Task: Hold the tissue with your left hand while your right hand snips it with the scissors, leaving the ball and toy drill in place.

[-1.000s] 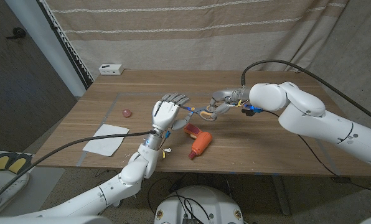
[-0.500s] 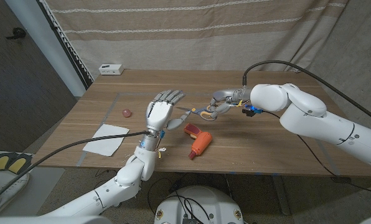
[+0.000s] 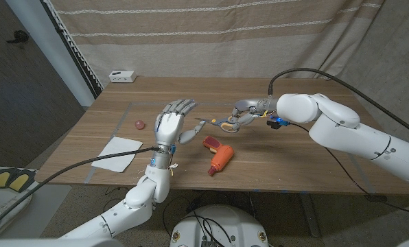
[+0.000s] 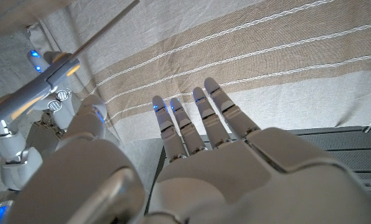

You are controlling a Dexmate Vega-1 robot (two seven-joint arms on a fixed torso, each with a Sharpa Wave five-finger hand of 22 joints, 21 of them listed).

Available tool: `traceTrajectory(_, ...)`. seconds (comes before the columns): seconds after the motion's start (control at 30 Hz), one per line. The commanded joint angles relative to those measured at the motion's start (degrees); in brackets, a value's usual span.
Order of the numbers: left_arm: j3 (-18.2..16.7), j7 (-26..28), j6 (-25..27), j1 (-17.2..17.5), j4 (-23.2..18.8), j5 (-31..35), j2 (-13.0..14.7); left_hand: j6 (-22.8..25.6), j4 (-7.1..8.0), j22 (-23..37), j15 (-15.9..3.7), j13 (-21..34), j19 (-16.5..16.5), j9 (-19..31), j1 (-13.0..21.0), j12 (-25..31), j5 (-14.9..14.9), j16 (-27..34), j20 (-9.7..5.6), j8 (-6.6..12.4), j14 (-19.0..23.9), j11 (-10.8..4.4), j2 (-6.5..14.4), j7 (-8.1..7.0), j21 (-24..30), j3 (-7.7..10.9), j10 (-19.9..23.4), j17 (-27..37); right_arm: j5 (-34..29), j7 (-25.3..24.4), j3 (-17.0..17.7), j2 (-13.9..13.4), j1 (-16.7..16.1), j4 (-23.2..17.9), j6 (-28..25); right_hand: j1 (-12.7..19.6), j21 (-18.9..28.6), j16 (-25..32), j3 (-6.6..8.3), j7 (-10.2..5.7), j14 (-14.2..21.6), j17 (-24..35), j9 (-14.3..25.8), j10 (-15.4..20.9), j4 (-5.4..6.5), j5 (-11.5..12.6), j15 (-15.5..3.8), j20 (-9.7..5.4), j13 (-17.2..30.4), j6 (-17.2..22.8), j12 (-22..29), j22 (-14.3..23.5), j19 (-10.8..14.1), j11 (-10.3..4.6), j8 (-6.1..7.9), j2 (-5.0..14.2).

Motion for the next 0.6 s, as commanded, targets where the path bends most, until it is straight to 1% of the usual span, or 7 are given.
traceTrajectory(0.03,-1.8,1.3,-0.2,1.9,-0.9,-2.2,-0.3,0.7,0.08,0.2,-9.53,0.1,0.0,0.2,0.0,0.5,0.4,0.6,-1.35,0.48,0.2,-0.26,0.7,0.17,-0.3,-0.07,0.7,0.1,3.8,-1.0,0.8,-0.1,-0.1,1.0,-0.3,1.7,0.1,0.0,1.20,0.17,0.6,0.2,1.4,0.5,0.42,-0.4,-0.17,-0.16,0.2,-0.8,-0.1,0.2,0.3,0.20,4.20,2.60)
traceTrajectory(0.17,-2.4,1.8,-0.1,2.5,-1.2,-2.7,-0.3,1.1,0.12,0.2,-9.55,0.1,0.0,0.2,0.0,0.5,0.4,0.7,-1.49,0.60,0.3,-0.23,0.8,0.38,-0.4,-0.09,0.7,0.1,5.5,-1.7,1.3,-0.3,-0.4,1.3,-0.4,1.4,0.1,0.0,1.76,0.30,0.7,0.3,2.4,0.5,0.74,-0.6,-0.25,-0.19,0.3,-1.3,-0.2,0.2,0.3,0.27,4.93,2.50)
traceTrajectory(0.33,-3.2,2.5,-0.3,3.4,-1.6,-3.7,-0.4,1.5,0.14,0.2,-9.57,0.1,-0.1,0.2,-0.1,0.6,0.5,0.7,-1.82,0.71,0.4,-0.41,0.8,0.30,-0.5,-0.12,0.9,0.1,8.9,-3.9,3.1,-1.0,-1.8,1.4,-0.1,1.1,0.1,0.0,2.40,0.30,0.7,0.3,3.6,0.6,1.06,-0.9,-0.14,-0.20,0.3,-1.9,-0.1,0.2,0.3,0.44,5.74,2.44)
traceTrajectory(0.47,-3.5,2.6,-0.2,3.8,-1.9,-3.8,-0.4,1.8,0.15,0.2,-9.58,0.1,-0.1,0.2,-0.1,0.7,0.5,0.7,-1.87,0.80,0.5,-0.51,0.9,0.35,-0.5,-0.13,1.0,0.1,11.0,-4.8,3.7,-1.4,-2.2,1.6,-0.1,0.8,0.1,-0.1,3.08,0.44,0.7,0.4,4.7,0.8,1.37,-1.1,-0.16,-0.22,0.4,-2.2,-0.1,0.2,0.4,0.43,6.70,2.36)
traceTrajectory(0.6,-3.9,2.8,0.0,4.4,-2.2,-4.2,-0.5,2.2,0.16,0.2,-9.59,0.1,-0.1,0.1,-0.1,0.7,0.6,0.8,-1.97,0.93,0.5,-0.58,0.9,0.52,-0.6,-0.14,1.1,0.1,13.0,-6.2,4.4,-1.9,-2.9,1.7,0.1,0.6,0.1,-0.1,3.62,0.47,0.7,0.4,4.8,0.7,1.55,-1.3,-0.13,-0.21,0.4,-2.3,-0.2,0.2,0.4,0.43,7.01,2.28)
